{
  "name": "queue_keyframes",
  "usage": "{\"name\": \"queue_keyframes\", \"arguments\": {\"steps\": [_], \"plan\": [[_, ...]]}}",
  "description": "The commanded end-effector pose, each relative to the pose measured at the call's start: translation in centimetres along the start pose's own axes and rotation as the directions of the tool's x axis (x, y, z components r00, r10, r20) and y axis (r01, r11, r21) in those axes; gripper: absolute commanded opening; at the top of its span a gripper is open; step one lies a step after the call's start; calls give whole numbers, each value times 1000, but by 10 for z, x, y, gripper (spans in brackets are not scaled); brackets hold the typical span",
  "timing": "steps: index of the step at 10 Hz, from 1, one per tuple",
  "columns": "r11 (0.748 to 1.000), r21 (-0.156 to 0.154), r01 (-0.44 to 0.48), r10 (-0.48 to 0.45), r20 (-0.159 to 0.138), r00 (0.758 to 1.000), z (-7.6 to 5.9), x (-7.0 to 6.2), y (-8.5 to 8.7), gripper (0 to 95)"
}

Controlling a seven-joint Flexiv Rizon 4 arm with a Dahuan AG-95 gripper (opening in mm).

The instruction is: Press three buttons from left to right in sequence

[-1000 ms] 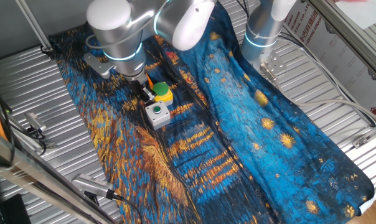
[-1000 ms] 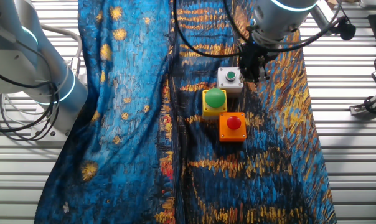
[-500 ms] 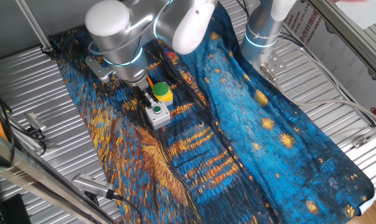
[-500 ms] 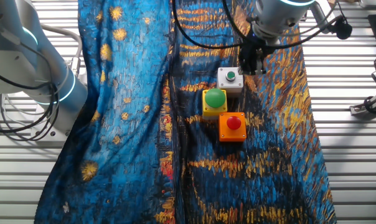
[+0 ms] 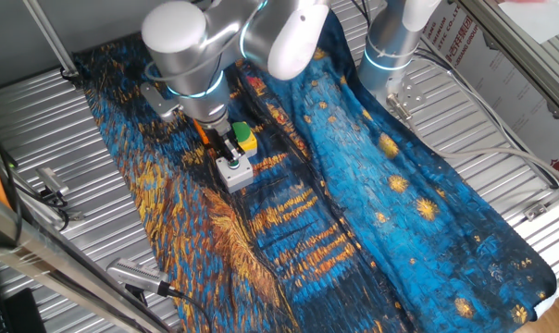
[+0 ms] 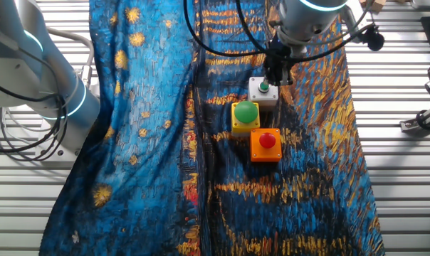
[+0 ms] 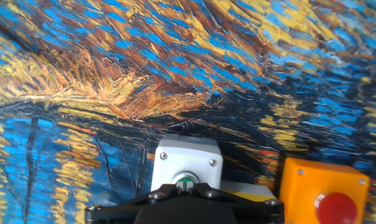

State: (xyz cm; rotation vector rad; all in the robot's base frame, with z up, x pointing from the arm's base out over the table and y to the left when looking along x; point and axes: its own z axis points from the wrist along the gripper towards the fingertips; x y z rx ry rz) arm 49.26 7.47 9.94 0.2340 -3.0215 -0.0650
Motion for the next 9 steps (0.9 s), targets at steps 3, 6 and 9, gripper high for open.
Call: {"name": "queue_keyframes", "arguments": {"steps": [3,6,9], "plan": [[1000,-6,-11,11,-2,1000,4,-1,4,0],[1000,14,-13,13,-12,1000,4,-1,4,0],[999,34,-12,12,-22,1000,5,-1,4,0]]}}
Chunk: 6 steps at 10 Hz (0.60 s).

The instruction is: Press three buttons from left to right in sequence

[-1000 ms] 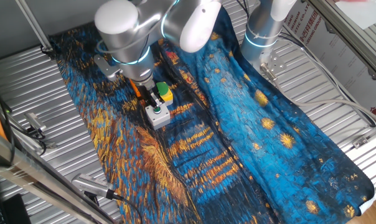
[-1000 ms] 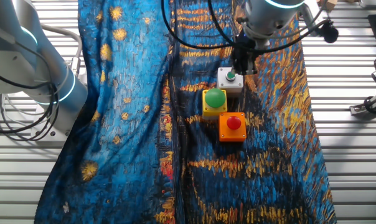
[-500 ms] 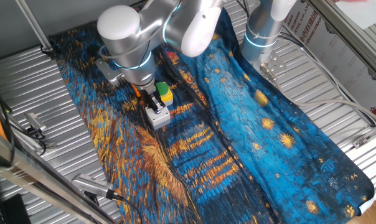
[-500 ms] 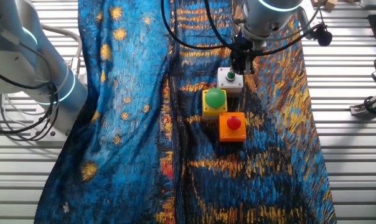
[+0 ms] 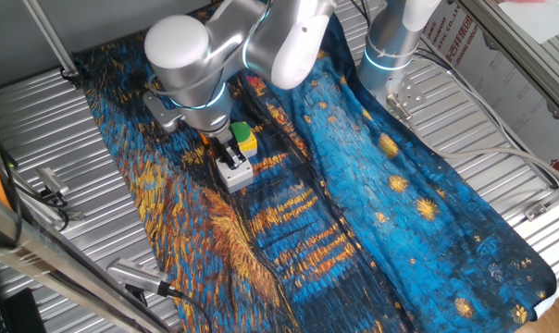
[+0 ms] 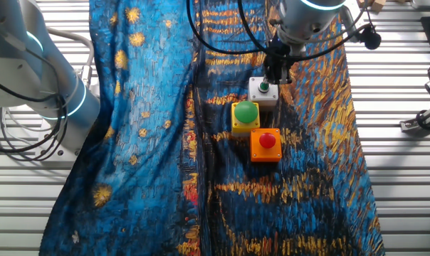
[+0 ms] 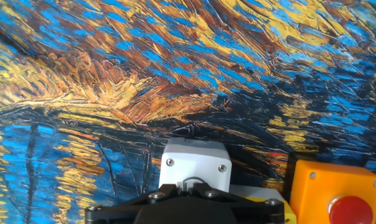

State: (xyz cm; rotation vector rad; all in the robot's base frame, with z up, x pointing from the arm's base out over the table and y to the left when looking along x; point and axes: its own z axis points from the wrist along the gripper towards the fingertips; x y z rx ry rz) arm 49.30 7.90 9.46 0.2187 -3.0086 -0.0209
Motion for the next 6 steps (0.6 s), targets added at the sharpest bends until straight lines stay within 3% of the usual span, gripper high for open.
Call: {"name": "queue_keyframes", "arguments": {"steps": [1,6], "plan": [[1000,11,2,-2,-10,1000,1,1,-1,0],[1000,9,7,-7,-10,1000,6,2,-5,0]]}}
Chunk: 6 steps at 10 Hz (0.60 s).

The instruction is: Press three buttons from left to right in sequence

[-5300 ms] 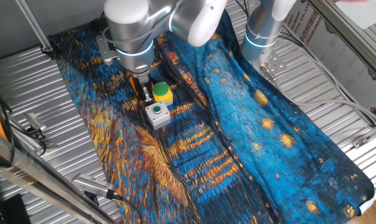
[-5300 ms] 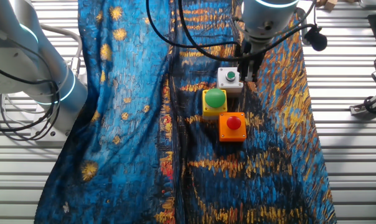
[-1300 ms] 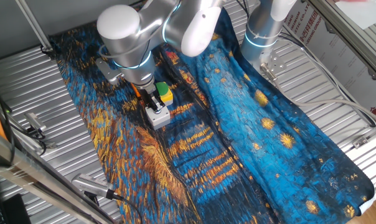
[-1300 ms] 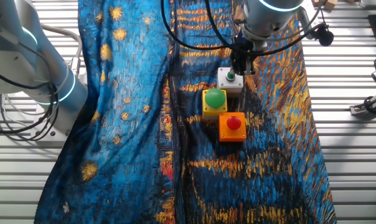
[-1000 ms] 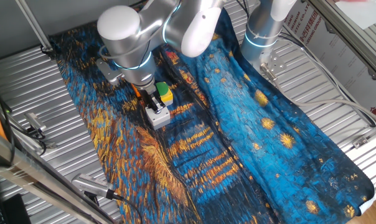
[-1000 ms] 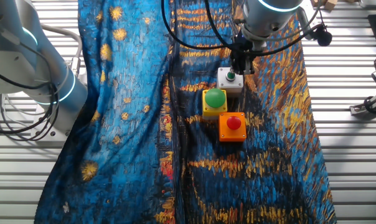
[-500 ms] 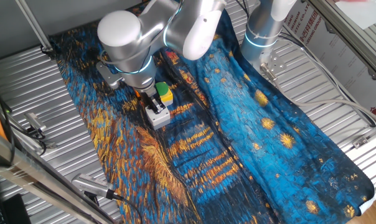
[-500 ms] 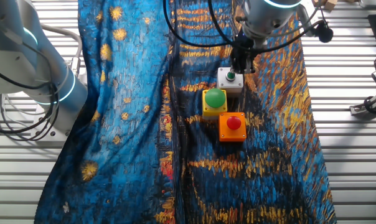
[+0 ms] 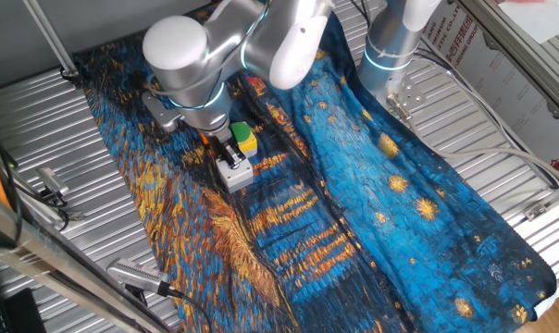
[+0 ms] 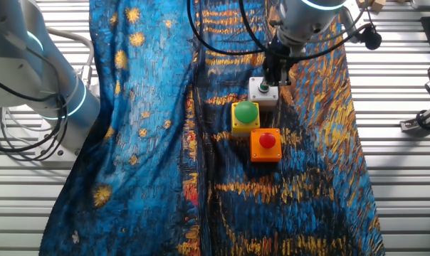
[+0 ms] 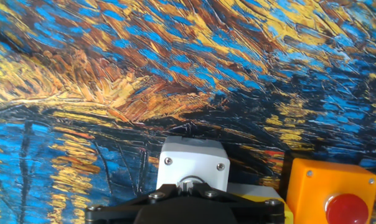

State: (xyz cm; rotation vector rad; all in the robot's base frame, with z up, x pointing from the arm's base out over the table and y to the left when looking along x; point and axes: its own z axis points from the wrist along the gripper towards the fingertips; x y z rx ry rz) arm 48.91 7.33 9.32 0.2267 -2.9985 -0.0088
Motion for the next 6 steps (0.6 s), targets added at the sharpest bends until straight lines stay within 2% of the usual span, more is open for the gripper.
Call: {"name": "queue_keyframes", "arguments": {"steps": [1,2,3,4,5,6], "plan": [[1000,0,1,-1,2,1000,10,-3,0,0],[1000,-11,-5,5,-66,998,13,-3,-1,0],[1000,12,-4,6,-163,987,12,-3,-1,0],[1000,24,3,0,-158,987,9,-2,-3,0],[1000,-11,-16,15,-150,989,4,-1,-4,0],[999,-38,-32,26,-150,988,-9,1,-4,0]]}}
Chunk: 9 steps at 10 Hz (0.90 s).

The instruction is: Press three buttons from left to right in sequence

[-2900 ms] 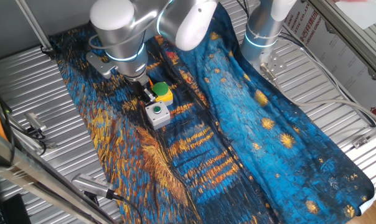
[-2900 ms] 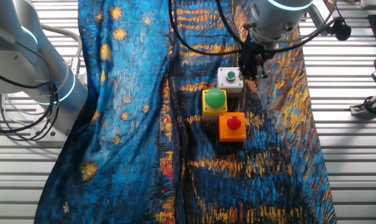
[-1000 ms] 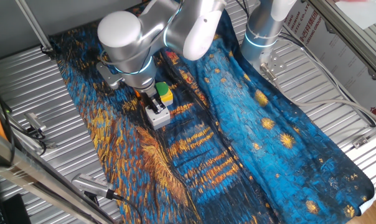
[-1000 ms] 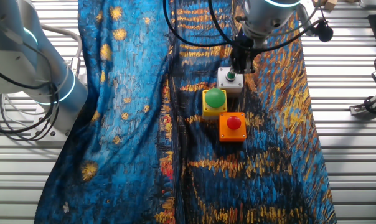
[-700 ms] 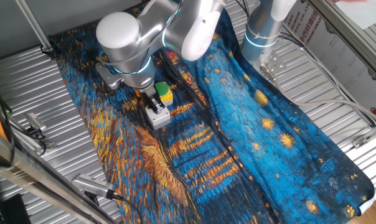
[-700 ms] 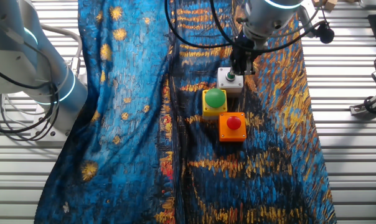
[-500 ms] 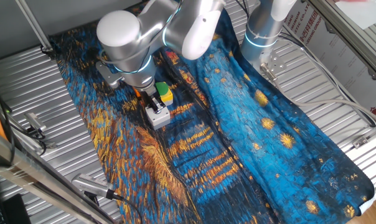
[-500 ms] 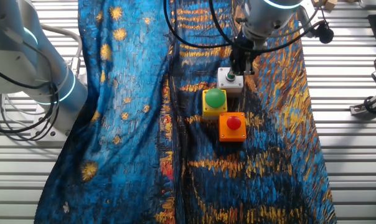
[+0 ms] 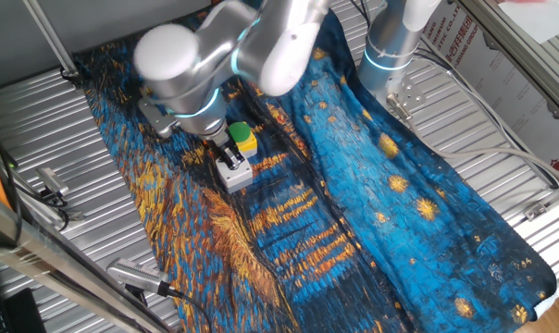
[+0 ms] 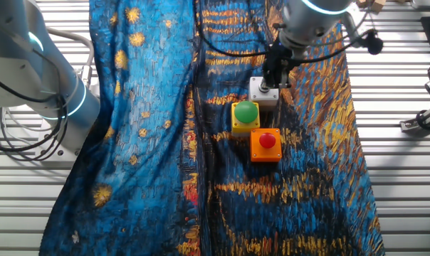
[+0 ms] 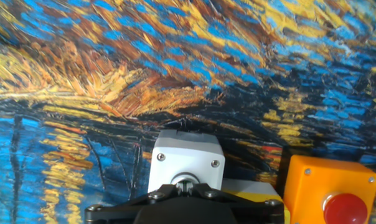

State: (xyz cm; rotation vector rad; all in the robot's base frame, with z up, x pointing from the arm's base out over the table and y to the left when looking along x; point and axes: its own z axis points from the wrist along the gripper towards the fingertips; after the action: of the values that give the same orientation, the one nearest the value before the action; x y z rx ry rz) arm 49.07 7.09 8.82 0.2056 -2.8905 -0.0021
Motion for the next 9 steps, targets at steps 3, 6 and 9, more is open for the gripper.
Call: {"name": "queue_keyframes", "arguments": {"steps": [3,6,9], "plan": [[1000,-26,-11,10,-41,999,-36,9,2,0],[1000,-27,3,-4,-41,999,-36,9,2,0],[999,-32,25,-26,-41,999,-36,9,2,0]]}}
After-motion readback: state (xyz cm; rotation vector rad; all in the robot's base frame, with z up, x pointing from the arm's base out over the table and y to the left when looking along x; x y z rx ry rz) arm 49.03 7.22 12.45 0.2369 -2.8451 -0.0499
